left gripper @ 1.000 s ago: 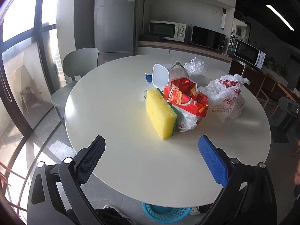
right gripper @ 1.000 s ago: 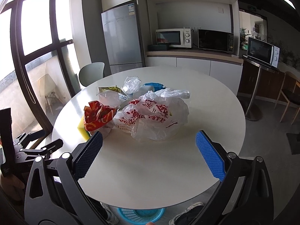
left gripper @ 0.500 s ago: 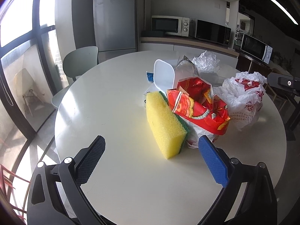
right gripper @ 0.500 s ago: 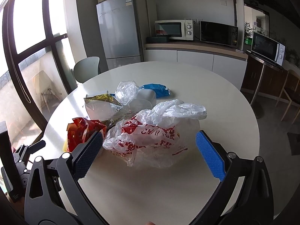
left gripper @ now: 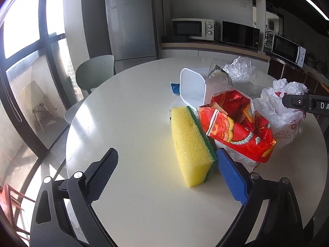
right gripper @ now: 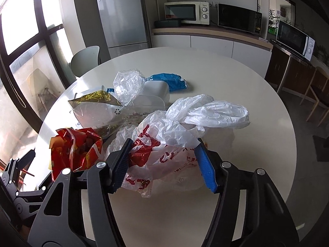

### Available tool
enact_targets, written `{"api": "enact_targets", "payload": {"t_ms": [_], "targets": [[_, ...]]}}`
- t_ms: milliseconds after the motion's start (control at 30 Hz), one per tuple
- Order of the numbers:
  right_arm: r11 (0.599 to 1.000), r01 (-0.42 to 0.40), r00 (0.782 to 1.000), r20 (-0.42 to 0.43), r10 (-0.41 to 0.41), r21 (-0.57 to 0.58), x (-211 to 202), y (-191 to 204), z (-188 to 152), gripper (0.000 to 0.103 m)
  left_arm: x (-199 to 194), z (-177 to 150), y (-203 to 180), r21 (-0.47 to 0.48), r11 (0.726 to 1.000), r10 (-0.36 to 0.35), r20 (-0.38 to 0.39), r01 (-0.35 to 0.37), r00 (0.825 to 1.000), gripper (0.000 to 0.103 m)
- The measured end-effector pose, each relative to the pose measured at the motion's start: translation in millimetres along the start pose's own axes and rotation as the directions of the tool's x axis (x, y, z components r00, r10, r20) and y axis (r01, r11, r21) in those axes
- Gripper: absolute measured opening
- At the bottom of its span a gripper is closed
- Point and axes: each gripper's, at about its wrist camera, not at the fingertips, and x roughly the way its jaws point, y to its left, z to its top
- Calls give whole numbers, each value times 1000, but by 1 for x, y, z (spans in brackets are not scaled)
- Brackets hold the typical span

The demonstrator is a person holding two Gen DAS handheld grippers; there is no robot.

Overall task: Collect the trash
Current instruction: 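Grasp the yellow sponge with the left tool while the right tool grasps the white plastic bag, then carry the sponge and white bag down over the blue wastebasket with both tools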

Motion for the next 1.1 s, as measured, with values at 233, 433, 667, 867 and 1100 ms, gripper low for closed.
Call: {"api": "enact_targets", "payload": {"t_ms": [233,433,667,867,1100], "targets": [[1000,6,1000,-2,-6,6,-5,-8,-8,11,10,1,5,-24,998,-52,-40,51,998,34],[999,-37,997,64,35,19,-34,-18,-16,9,-16,-2,18,-64,997,-49,1,49,999,24],[997,-74,992,102,73,2,-79,-28,-41,8,-61,-17,20,-47,996,-76,47,78,996,22],[996,-79,988,126,84,-42,-121,-30,-74,8,-95,-35,9,-3,992,-127,61,128,990,22],[996,-61,987,147,69,-60,-164,-45,-113,8,-128,-61,2,42,983,-182,73,179,981,21]]}}
